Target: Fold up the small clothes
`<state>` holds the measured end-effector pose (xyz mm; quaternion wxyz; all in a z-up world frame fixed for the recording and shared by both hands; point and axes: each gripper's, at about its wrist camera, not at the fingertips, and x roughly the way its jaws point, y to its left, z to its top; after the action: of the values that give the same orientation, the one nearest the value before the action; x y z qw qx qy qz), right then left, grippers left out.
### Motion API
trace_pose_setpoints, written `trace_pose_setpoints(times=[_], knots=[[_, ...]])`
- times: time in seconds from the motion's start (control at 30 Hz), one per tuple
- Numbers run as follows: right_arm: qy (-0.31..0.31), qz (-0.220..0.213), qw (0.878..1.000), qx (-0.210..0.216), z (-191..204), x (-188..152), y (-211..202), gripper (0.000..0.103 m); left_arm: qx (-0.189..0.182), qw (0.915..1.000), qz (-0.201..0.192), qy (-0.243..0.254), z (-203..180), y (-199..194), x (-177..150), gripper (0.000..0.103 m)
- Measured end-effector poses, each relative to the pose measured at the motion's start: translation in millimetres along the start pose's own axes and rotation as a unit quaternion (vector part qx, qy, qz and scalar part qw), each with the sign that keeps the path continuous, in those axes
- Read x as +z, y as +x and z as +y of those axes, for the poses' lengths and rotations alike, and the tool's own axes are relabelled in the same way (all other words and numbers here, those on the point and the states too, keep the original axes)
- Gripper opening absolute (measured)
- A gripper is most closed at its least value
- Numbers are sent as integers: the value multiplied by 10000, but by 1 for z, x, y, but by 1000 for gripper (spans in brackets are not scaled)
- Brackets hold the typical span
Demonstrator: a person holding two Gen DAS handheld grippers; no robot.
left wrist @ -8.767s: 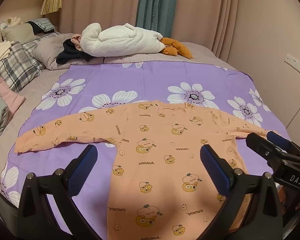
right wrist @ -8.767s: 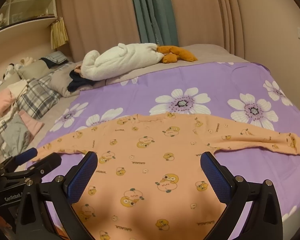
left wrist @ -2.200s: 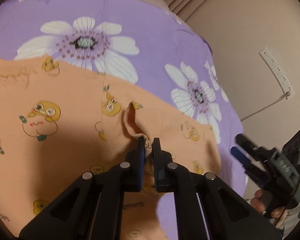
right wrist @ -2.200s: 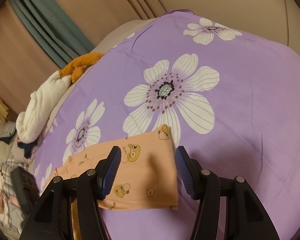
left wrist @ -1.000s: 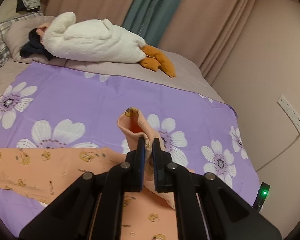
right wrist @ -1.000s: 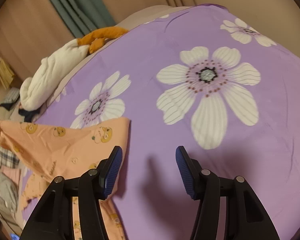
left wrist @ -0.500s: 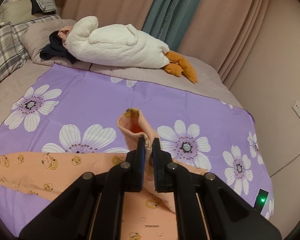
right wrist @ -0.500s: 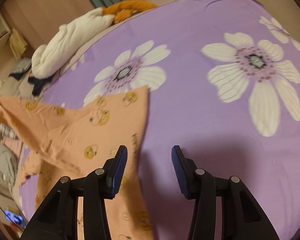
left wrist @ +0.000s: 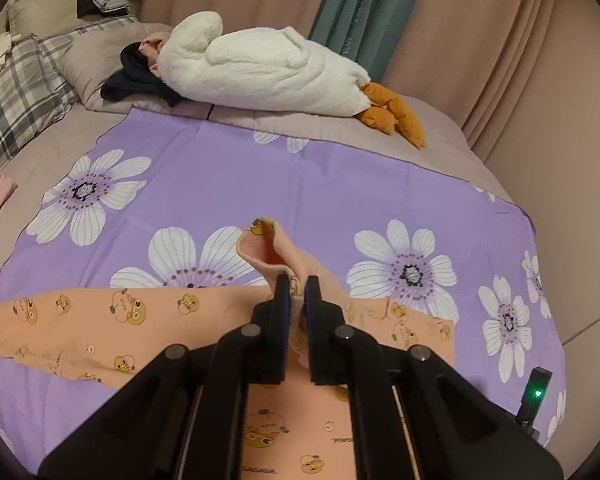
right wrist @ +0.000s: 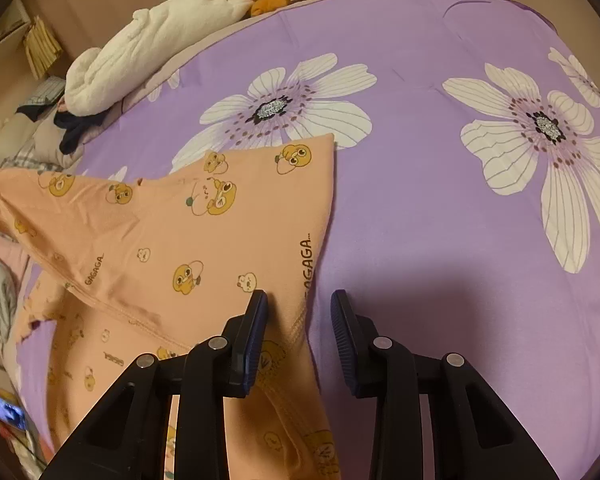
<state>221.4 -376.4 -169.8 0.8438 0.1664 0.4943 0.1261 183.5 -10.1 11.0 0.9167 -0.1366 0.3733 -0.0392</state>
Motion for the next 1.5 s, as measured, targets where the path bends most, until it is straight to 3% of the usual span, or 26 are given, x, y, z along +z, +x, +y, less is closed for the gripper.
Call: trace_pose_setpoints(times=[0.8, 1.13, 1.3, 1.4, 1.5], knots=[[-93, -10, 9998, -200, 6, 0, 5, 35, 595, 9951, 765, -184, 66, 49, -49, 7], [-73, -75, 9974, -709, 18, -4, 9, 35, 661, 9906, 1198, -7, 87, 79, -71, 8], [1, 50, 9954, -953, 22, -1, 11, 35, 564, 9896, 1320, -116, 100, 86, -81, 12], [137, 87, 9949, -1000, 21, 0, 12, 35, 331, 9887, 1345, -580, 115, 85, -84, 14], [215, 133, 9936, -1099, 23, 0, 11, 35, 185, 9878, 1373, -711, 122, 81, -87, 17]])
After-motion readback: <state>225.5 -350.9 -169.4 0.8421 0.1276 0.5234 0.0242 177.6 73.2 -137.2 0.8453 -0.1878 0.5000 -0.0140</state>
